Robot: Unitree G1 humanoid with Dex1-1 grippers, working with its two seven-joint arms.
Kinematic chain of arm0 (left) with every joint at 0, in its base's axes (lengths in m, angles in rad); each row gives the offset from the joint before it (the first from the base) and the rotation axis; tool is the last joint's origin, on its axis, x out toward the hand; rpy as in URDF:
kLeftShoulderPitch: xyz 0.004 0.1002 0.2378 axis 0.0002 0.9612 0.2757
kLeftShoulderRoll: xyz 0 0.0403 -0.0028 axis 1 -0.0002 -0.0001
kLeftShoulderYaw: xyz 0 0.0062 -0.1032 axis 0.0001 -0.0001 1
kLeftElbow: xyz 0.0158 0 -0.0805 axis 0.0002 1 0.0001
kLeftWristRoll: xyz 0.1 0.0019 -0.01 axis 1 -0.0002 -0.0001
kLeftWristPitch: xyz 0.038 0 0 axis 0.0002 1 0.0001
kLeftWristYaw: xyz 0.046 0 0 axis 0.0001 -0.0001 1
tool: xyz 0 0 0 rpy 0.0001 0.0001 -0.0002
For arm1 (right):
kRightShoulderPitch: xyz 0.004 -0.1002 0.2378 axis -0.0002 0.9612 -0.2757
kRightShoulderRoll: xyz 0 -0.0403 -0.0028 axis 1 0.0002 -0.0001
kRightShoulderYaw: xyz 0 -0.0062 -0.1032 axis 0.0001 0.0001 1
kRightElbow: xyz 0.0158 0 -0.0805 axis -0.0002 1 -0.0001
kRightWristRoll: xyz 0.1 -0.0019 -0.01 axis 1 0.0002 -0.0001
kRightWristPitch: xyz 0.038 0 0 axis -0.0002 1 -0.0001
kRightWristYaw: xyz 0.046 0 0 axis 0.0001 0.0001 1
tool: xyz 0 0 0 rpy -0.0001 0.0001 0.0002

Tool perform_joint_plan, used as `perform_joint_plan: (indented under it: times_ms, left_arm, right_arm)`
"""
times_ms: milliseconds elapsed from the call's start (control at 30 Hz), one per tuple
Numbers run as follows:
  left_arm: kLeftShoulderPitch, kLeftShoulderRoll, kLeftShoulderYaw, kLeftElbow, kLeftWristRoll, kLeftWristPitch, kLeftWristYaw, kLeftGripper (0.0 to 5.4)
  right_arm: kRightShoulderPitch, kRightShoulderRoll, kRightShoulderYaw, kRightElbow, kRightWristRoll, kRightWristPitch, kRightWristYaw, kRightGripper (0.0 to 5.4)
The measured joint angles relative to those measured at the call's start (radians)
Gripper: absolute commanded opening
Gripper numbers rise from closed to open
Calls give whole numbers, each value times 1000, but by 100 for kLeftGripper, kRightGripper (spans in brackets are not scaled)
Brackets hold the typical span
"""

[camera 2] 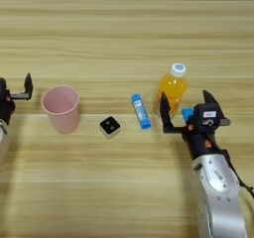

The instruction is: Move the objects on the table

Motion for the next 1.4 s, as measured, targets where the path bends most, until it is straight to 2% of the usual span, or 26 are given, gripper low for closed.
perform_joint_plan:
  times_ms: [167, 400, 933, 1400]
  left_arm:
    - [2, -3, -1, -2, 5, 0, 5, 538]
    - [8, -6, -4, -8, 14, 1, 6, 538]
    - [12, -9, -6, -20, 19, 2, 9, 538]
    - [14, -11, -9, -28, 19, 11, 15, 538]
  right_arm:
    - [-53, -22, 0, 57, 0, 7, 13, 540]
    - [-95, -34, -2, 100, 15, 36, 31, 540]
    - [-218, -43, -16, 201, 22, 63, 50, 540]
    - [-264, -35, -11, 298, 22, 61, 69, 540]
